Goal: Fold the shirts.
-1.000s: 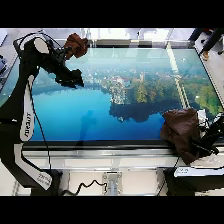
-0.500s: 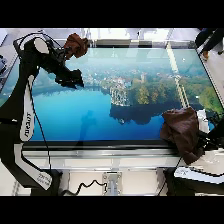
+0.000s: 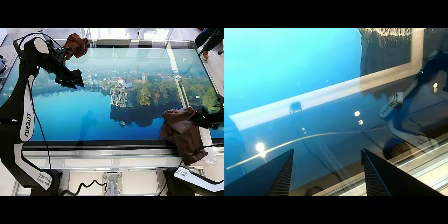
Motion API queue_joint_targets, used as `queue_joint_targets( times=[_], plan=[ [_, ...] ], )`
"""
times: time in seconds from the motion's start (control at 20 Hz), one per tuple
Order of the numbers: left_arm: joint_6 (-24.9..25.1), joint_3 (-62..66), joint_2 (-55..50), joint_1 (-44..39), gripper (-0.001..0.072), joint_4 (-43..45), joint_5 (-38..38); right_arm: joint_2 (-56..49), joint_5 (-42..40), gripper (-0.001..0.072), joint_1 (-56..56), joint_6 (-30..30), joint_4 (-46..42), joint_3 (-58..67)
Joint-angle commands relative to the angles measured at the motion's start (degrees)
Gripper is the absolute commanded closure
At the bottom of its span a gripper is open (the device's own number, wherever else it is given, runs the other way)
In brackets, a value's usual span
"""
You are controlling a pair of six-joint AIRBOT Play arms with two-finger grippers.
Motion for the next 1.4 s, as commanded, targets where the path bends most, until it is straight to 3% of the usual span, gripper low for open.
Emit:
queue_joint_targets(
  times=[0.0,0.15,0.4,0.8,1.35],
  plan=[
    [0.0,0.0,-0.02,-0.17,0.0209,-0.02,-0.07,0.81,-5.84,0.0402,0.66,-8.02,27.63,0.26],
    [-0.02,0.0,-0.02,-1.18,0.0209,-0.22,-0.24,0.81,-12.85,0.0406,5.35,-13.33,39.85,0.28],
    [-0.02,0.0,-0.02,-2.95,0.0209,-1.46,-0.42,-1.31,-25.33,0.0407,19.39,-16.15,37.46,0.26],
    [0.04,-0.13,-0.13,-7.65,0.0209,-1.2,0.33,-11.04,-25.18,0.0407,30.88,-15.82,34.27,0.26],
    [0.02,-5.68,-0.44,-8.28,0.0209,-1.11,2.64,-12.63,-21.88,0.0406,31.39,-14.08,28.09,0.26]
  ],
)
